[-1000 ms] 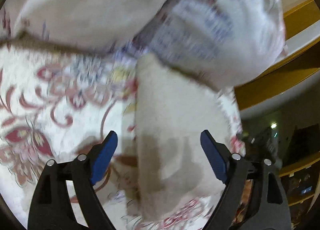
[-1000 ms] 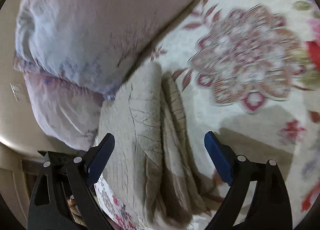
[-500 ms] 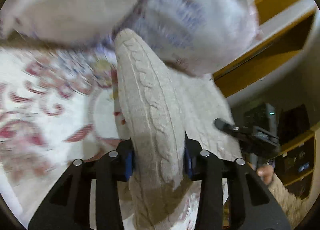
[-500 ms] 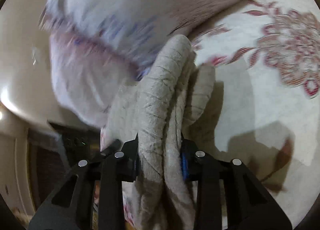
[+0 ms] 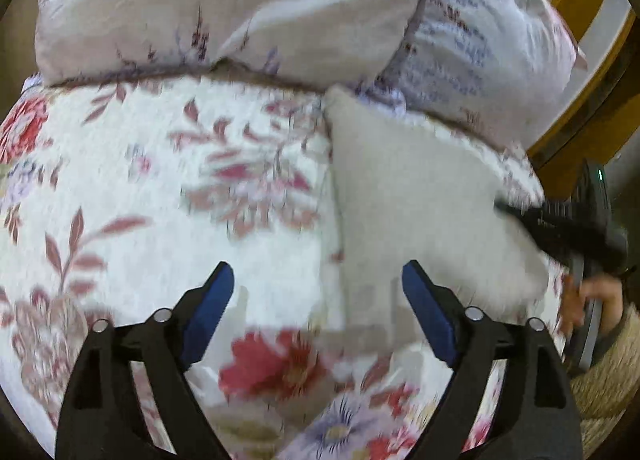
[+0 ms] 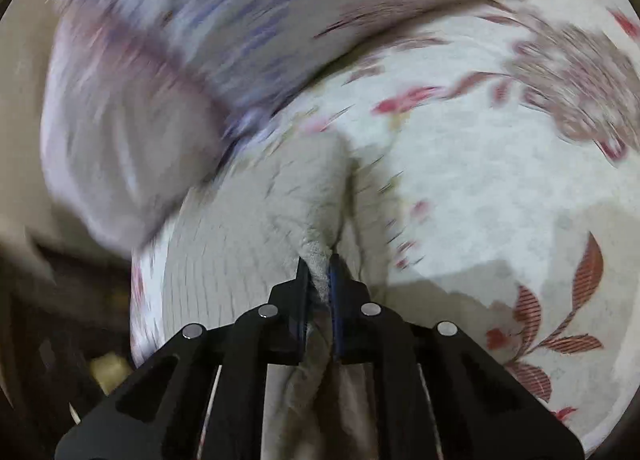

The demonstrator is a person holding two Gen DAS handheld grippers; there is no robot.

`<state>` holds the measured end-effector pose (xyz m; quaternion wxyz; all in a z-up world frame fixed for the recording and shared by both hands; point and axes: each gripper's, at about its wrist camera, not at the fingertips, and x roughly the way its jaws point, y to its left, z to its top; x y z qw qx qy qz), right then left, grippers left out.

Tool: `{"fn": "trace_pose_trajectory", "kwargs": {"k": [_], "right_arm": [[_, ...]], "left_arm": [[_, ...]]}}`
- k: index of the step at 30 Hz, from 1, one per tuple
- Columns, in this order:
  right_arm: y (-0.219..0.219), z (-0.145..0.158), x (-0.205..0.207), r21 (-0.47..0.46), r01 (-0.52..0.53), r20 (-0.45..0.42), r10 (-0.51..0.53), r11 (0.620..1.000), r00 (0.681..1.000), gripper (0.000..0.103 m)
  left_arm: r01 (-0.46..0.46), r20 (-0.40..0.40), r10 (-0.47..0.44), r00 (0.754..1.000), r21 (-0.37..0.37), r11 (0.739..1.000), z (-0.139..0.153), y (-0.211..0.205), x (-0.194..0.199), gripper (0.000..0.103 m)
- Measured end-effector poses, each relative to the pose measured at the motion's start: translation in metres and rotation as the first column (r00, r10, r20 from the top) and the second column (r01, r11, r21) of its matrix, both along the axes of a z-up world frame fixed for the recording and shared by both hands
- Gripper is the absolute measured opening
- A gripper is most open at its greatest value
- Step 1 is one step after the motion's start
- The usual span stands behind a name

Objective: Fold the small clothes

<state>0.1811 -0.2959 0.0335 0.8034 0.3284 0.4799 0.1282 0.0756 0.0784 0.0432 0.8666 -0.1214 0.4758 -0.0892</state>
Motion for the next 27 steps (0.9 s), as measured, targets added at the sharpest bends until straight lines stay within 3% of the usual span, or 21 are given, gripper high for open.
{"fn": "trace_pose_trajectory", "kwargs": {"k": [2, 5, 7, 9, 10, 13, 14, 16, 20, 23, 24, 27], "right_arm": [[-0.010, -0.002, -0.001, 0.024, 0.028, -0.017, -0.027, 0.999, 0.999, 0.010], [-0.010, 0.019, -0.032, -0.049, 0.010, 0.052, -0.008, 0.999, 0.999, 0.012], [-0.019, 0.025, -0.062, -0.102, 0.055, 0.093, -0.046, 0.993, 0.995, 0.028], [-0.027, 0.028, -0.089, -0.206, 0.104, 0.120, -0.080, 0.973, 0.990, 0.076], [-0.027, 0.028, -0.103, -0.273, 0.116, 0.133, -0.082, 0.955, 0.988, 0.083], [-0.012, 0.018, -0.137, -0.423, 0.077, 0.165, -0.007, 0.903, 0.986, 0.091], [0.000, 0.014, -0.150, -0.493, 0.066, 0.159, 0.015, 0.868, 0.987, 0.101], [0.029, 0.002, -0.156, -0.575, 0.036, 0.143, 0.057, 0.818, 0.988, 0.102], [0.064, -0.018, -0.153, -0.585, -0.058, 0.080, 0.128, 0.809, 0.989, 0.102], [0.077, -0.037, -0.142, -0.618, -0.084, 0.004, 0.111, 0.781, 0.994, 0.102], [0.078, -0.037, -0.144, -0.643, -0.074, 0.016, 0.110, 0.762, 0.994, 0.102], [0.077, -0.040, -0.145, -0.628, -0.050, 0.041, 0.097, 0.776, 0.994, 0.102]], "left_arm": [[0.002, -0.017, -0.002, 1.000, 0.028, 1.000, -0.007, -0.003, -0.012, 0.100], [0.038, -0.020, -0.037, 0.999, 0.070, 0.997, -0.015, -0.016, -0.027, 0.101], [0.059, -0.041, -0.056, 0.998, 0.083, 0.995, -0.022, -0.022, -0.033, 0.101], [0.082, -0.070, -0.076, 0.995, 0.081, 0.993, -0.030, -0.031, -0.036, 0.101], [0.093, -0.088, -0.085, 0.992, 0.089, 0.992, -0.035, -0.036, -0.037, 0.101], [0.100, -0.093, -0.087, 0.992, 0.153, 0.983, -0.039, -0.050, -0.038, 0.101], [0.103, -0.093, -0.088, 0.992, 0.169, 0.980, -0.040, -0.054, -0.038, 0.101], [0.096, -0.092, -0.078, 0.993, 0.211, 0.973, -0.043, -0.061, -0.037, 0.101], [0.086, -0.094, -0.060, 0.994, 0.306, 0.948, -0.047, -0.074, -0.038, 0.101], [0.066, -0.103, -0.037, 0.994, 0.292, 0.954, -0.047, -0.071, -0.039, 0.101], [0.067, -0.112, -0.035, 0.993, 0.297, 0.952, -0.047, -0.072, -0.039, 0.101], [0.060, -0.142, -0.018, 0.990, 0.300, 0.952, -0.046, -0.072, -0.038, 0.101]]}}
